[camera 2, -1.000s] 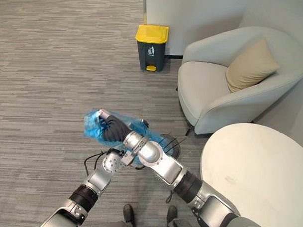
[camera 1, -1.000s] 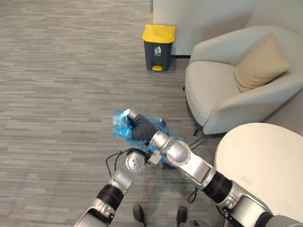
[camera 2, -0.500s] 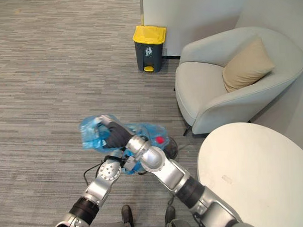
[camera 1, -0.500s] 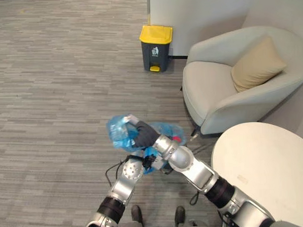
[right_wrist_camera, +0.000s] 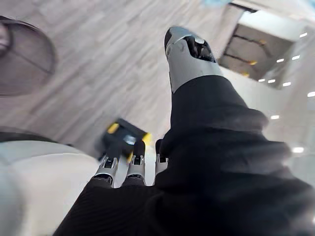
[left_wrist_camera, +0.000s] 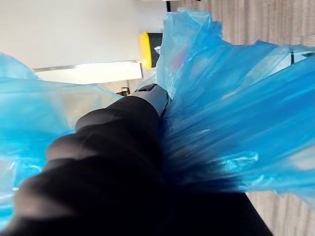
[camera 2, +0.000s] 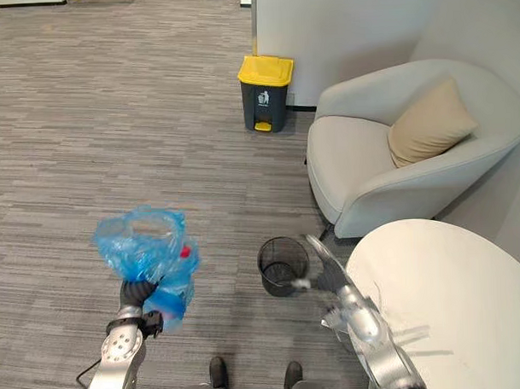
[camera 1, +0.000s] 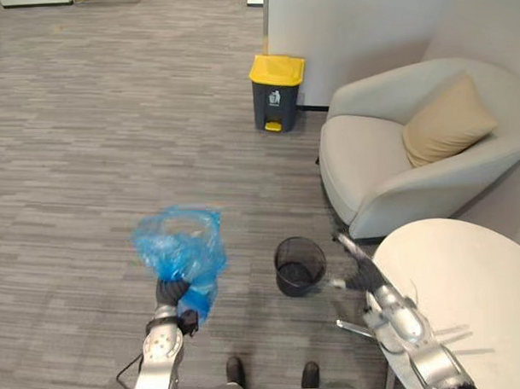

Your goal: Gather rubbish on tea table into small bin, then transfer packed bag to large trash can.

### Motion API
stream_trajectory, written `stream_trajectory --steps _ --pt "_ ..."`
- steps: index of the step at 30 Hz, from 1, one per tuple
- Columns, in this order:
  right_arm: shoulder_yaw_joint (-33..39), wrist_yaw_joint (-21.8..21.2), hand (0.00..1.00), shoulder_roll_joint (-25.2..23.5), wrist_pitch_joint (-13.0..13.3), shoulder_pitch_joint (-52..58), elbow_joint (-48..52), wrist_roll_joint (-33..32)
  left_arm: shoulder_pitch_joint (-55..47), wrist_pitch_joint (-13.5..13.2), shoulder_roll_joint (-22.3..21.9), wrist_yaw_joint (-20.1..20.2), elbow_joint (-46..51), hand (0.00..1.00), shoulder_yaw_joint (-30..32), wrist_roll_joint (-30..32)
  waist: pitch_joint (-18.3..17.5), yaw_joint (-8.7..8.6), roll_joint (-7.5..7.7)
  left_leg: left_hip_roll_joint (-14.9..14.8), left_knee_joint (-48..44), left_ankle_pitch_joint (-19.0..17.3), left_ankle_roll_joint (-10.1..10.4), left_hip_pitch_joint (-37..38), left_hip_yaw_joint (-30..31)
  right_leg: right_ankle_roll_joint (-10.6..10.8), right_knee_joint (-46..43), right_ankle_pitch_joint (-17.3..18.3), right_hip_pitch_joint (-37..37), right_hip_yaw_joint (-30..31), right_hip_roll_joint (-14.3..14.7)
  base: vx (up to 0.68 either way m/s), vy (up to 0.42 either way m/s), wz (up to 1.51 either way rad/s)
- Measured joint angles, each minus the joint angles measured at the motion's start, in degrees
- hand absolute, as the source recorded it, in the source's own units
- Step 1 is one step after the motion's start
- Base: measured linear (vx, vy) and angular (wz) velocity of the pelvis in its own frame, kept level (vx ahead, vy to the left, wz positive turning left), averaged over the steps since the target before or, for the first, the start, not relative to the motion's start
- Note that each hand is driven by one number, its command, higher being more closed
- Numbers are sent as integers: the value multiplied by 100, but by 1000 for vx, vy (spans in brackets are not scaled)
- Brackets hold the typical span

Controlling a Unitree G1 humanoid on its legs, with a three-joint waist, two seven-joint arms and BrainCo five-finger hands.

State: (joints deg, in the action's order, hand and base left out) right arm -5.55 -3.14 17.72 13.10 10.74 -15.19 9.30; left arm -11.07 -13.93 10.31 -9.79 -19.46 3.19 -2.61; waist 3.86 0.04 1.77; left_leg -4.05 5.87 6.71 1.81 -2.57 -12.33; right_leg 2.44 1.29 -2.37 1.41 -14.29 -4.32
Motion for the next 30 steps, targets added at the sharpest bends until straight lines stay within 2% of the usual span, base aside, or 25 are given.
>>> stream_trajectory --steps 3,7,9,11,12,13,14,15,16,19,21,22,23,24,25,26,27,28,30 --pt "580 -63 0 -335 -91 74 -948 -355 -295 4 -35 176 -366 100 255 -34 -17 -93 -31 15 1 -5 -2 -38 105 16 -6 41 -23 -113 -39 43 24 24" --pt "1203 -17 0 -565 -236 102 -1716 -843 -596 64 -186 382 -776 100 552 -241 -9 -72 -150 99 -2 -44 -56 -98 172 76 -66 113 -15 -212 -117 41 30 16" --pt "1305 135 0 -646 -247 183 -1786 -990 -693 110 -304 453 -834 100 658 -330 19 -75 -191 135 -39 -65 -82 -133 310 122 -278 284 -6 -393 -198 40 33 52" --pt "1396 284 0 -769 -247 304 -1769 -1112 -720 119 -340 479 -824 100 658 -357 61 -24 -125 193 -295 -178 -183 -350 450 174 -678 568 62 -783 -377 62 22 84" --pt "1398 328 0 -824 -246 291 -1744 -1133 -724 121 -338 480 -811 100 662 -356 104 51 -83 207 -488 -330 -181 -490 333 189 -822 643 110 -895 -453 44 33 90" --pt "1403 397 0 -883 -243 309 -1708 -1150 -735 134 -359 483 -797 100 662 -354 121 65 -41 85 -797 -546 -218 -686 -232 251 -850 677 107 -1169 -531 49 19 84" --pt "1409 431 0 -893 -243 312 -1710 -1150 -730 135 -379 486 -793 100 661 -352 135 54 -25 -17 -980 -595 -300 -779 -580 229 -844 694 103 -1310 -600 130 88 117" --pt "1436 453 0 -887 -246 319 -1713 -1151 -683 144 -432 488 -789 100 656 -351 204 32 -38 -278 -1393 -701 -387 -916 -1218 221 -926 772 79 -1543 -676 133 91 91" --pt "1455 462 0 -894 -249 303 -1713 -1150 -637 151 -450 488 -788 100 656 -350 265 89 -62 -347 -1559 -793 -377 -958 -1431 276 -993 810 68 -1580 -714 141 133 74" --pt "1461 503 0 -1000 -247 -17 -1711 -1146 -694 192 -456 485 -815 100 653 -347 370 202 -48 -336 -2085 -1233 -368 -1228 -1381 416 -1057 899 64 -1667 -829 119 95 23" --pt "1460 573 0 -1070 -269 -209 -1813 -1150 -663 202 -466 480 -813 100 640 -346 420 263 -15 -302 -2659 -1759 -371 -1404 -1355 592 -1268 1108 52 -1674 -1037 165 183 9" --pt "1461 576 0 -1083 -297 -237 -1834 -1150 -666 207 -457 481 -807 100 634 -346 435 260 12 -278 -2792 -1902 -379 -1411 -1361 614 -1424 1194 45 -1668 -1129 202 171 7" --pt "1476 593 0 -1107 -335 -238 -1820 -1152 -670 225 -441 480 -793 100 597 -350 496 259 83 -203 -2962 -2186 -386 -1345 -1341 512 -2003 1340 94 -1524 -1332 237 160 11" --pt "1490 609 0 -1091 -351 -235 -1815 -1153 -676 237 -444 477 -792 100 505 -350 555 231 57 -143 -3034 -2335 -427 -1235 -1240 278 -2844 1302 384 -1147 -1526 338 201 28" --pt "1487 647 0 -1108 -356 -191 -1818 -1153 -671 236 -396 477 -784 100 358 -347 604 156 -19 -109 -3015 -2429 -523 -1051 -1086 27 -3994 1223 970 -421 -1556 323 176 38" --pt "1485 653 0 -1146 -357 -172 -1830 -1152 -640 235 -322 480 -770 100 286 -346 653 69 -87 -103 -2987 -2464 -526 -999 -972 114 -4353 1354 1183 -148 -1438 382 127 61" --pt "1486 661 0 -1233 -360 -133 -1839 -1152 -549 235 -195 477 -762 100 231 -346 696 -6 -41 -81 -2846 -2510 -540 -798 -800 195 -4600 1639 1458 135 -1125 404 57 64" --pt "1471 662 0 -1296 -360 -78 -1840 -1152 -504 233 -94 473 -761 100 201 -344 776 -69 -67 -43 -2687 -2544 -510 -574 -669 175 -4555 1788 1710 218 -886 417 36 62" --pt "1463 663 0 -1296 -358 -12 -1844 -1152 -407 233 -25 475 -766 100 185 -334 788 -210 -56 34 -2487 -2633 -404 -242 -481 221 -4194 1832 2110 215 -610 452 -5 65"
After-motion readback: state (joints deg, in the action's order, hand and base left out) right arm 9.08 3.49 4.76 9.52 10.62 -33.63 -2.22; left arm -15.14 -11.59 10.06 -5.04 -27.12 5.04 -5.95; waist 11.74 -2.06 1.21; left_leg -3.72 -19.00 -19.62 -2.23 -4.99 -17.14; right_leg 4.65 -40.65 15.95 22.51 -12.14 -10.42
